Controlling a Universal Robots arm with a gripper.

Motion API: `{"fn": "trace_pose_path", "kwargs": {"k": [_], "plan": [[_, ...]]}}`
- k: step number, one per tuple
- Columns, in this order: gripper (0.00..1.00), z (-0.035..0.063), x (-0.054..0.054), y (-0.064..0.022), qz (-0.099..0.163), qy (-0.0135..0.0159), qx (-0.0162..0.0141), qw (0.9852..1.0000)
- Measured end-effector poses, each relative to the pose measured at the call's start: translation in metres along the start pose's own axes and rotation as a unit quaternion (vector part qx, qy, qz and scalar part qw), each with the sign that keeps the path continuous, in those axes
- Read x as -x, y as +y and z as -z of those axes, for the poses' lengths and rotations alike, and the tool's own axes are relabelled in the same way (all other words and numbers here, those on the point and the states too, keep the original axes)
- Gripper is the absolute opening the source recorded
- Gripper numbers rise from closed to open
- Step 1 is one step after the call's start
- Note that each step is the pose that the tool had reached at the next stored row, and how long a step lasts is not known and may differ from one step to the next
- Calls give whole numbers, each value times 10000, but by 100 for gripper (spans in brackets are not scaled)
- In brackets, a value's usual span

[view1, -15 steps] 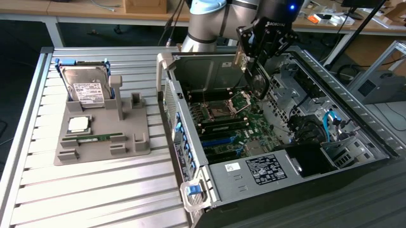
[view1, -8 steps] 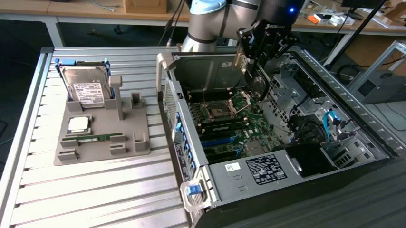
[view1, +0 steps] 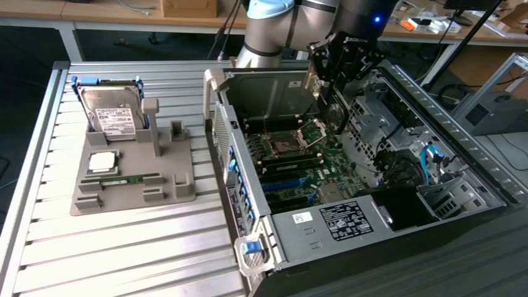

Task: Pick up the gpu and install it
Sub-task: 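Pick up the gpu and move the gpu toward the slot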

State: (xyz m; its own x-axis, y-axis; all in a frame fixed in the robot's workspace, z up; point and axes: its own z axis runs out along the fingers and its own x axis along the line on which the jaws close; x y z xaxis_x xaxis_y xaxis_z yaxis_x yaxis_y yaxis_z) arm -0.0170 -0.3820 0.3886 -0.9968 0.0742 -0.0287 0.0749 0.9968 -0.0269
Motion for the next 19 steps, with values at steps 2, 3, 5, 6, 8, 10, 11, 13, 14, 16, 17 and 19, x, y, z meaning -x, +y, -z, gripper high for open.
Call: {"fn": "trace_pose_path", "kwargs": {"k": [2, 3, 5, 6, 8, 10, 11, 13, 14, 16, 17, 19], "plan": [[27, -22, 2, 1, 0, 0, 0, 10000], [27, -34, 3, 1, 0, 0, 0, 10000], [27, -50, 5, 2, 0, 0, 0, 10000], [27, -59, 6, 2, 0, 0, 0, 10000], [27, -72, 7, 2, 0, 0, 0, 10000], [27, -82, 8, 3, 0, 0, 0, 10000], [27, -86, 8, 3, 0, 0, 1, 10000], [27, -96, 9, 3, 0, 0, 0, 10000], [27, -101, 10, 3, 0, 0, 0, 10000], [27, -112, 12, 4, 0, 0, 0, 10000], [27, -118, 12, 4, 0, 0, 0, 10000], [27, -133, 14, 5, 0, 0, 0, 10000]]}}
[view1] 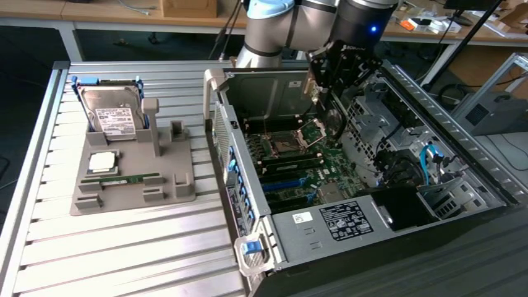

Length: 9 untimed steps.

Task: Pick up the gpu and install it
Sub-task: 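Pick up the gpu and move the gpu toward the slot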

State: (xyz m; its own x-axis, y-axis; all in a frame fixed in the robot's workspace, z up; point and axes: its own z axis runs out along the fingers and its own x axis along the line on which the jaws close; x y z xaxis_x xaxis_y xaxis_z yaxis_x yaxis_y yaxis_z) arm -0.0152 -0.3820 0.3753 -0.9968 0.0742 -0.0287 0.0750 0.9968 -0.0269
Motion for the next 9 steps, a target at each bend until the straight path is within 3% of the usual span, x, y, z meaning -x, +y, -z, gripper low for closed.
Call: {"fn": "trace_pose_path", "kwargs": {"k": [9], "plan": [[27, -40, 4, 1, 0, 0, 0, 10000]]}}
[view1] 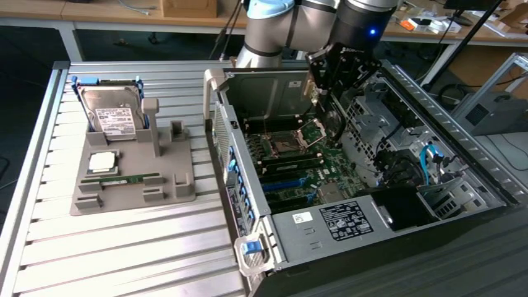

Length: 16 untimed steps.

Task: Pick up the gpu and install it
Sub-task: 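Pick up the gpu and move the gpu toward the slot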

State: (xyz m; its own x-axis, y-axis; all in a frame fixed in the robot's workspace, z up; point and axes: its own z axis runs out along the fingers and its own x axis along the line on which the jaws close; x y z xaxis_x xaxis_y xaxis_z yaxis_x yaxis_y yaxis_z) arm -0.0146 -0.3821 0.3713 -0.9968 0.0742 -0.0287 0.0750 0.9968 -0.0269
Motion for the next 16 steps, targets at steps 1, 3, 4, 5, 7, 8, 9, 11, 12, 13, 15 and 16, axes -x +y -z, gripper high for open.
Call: {"fn": "trace_pose_path", "kwargs": {"k": [1, 3, 4, 5, 7, 8, 9, 11, 12, 13, 15, 16], "plan": [[27, -4, 1, 0, 0, 0, 0, 10000], [27, -14, 2, 1, 0, 0, 0, 10000], [27, -19, 2, 1, 0, 0, 0, 10000], [27, -23, 3, 1, 0, 0, 0, 10000], [27, -32, 4, 1, 0, 0, 0, 10000], [27, -35, 4, 1, 0, 0, 0, 10000], [27, -39, 4, 1, 0, 0, 0, 10000], [27, -47, 5, 2, 0, 0, 0, 10000], [27, -51, 6, 2, 0, 0, 0, 10000], [27, -55, 6, 2, 0, 0, 0, 10000], [27, -66, 7, 2, 0, 0, 0, 10000], [27, -74, 8, 3, 0, 0, 0, 10000]]}}
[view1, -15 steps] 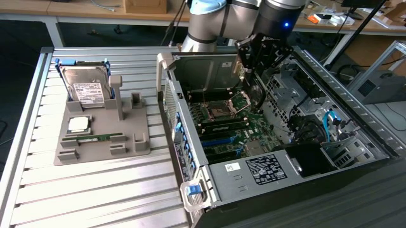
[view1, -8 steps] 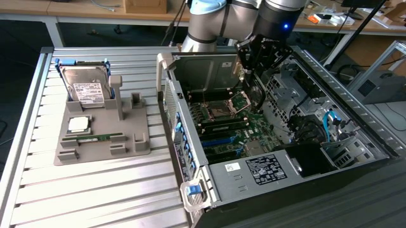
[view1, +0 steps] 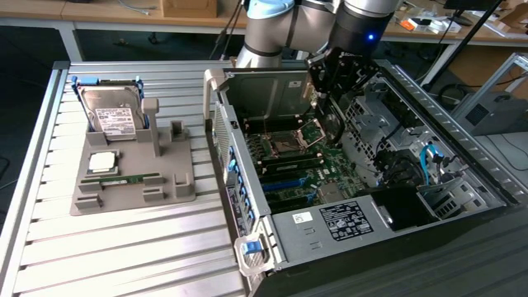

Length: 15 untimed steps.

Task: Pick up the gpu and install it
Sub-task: 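Pick up the gpu and move the gpu toward the slot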

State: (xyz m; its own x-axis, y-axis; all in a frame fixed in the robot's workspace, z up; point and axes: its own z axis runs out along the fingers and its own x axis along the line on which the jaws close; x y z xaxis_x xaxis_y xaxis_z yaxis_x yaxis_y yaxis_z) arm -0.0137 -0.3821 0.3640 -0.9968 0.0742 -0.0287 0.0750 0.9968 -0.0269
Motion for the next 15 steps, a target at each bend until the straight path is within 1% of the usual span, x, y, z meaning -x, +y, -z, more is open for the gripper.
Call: {"fn": "trace_pose_path", "kwargs": {"k": [6, 15], "plan": [[27, -32, 1, 0, 0, 0, -1, 10000], [27, -36, 2, 1, 0, 0, 0, 10000]]}}
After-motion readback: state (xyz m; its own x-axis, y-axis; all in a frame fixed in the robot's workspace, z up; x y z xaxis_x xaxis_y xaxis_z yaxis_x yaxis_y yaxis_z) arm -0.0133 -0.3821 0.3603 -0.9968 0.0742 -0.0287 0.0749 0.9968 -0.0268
